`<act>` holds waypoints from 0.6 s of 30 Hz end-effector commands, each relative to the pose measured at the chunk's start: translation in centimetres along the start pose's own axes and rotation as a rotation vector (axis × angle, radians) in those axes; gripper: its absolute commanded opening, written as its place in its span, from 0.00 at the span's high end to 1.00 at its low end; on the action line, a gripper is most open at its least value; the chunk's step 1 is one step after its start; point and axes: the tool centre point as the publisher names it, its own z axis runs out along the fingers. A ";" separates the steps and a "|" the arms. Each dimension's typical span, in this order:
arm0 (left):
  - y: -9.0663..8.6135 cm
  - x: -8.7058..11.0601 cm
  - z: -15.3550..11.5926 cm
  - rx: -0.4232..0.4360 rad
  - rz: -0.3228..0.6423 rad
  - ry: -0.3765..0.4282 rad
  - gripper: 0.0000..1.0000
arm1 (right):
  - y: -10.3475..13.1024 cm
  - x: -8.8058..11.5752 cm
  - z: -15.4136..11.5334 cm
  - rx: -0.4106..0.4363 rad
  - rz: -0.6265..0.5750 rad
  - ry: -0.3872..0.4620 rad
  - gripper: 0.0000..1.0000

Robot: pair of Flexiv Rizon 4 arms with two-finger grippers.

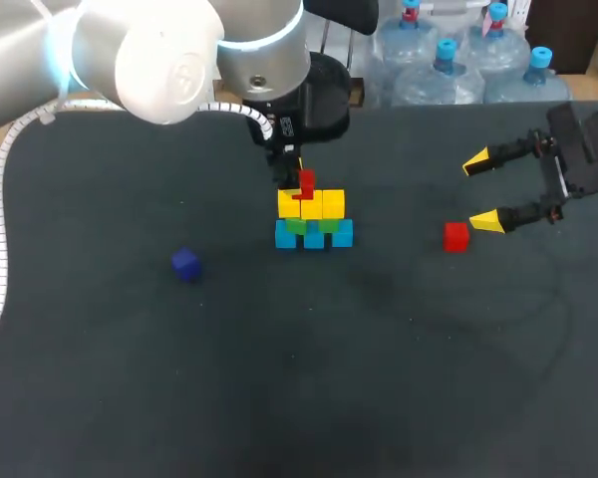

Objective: Place the blue cubes, place green cubes on the blue cubes, place the yellow cubes on the green cubes, then place the red cubes on the yellow cubes, and place purple cube on the red cubes.

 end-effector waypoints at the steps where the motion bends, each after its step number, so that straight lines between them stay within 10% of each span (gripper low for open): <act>1: 0.3 0.0 0.0 0.005 0.002 -0.001 1.00 | 0.0 0.0 0.0 0.001 -0.001 -0.001 0.00; 18: 0.4 0.1 0.2 0.013 -0.001 -0.004 1.00 | 0.0 0.0 0.0 0.001 -0.001 -0.001 0.00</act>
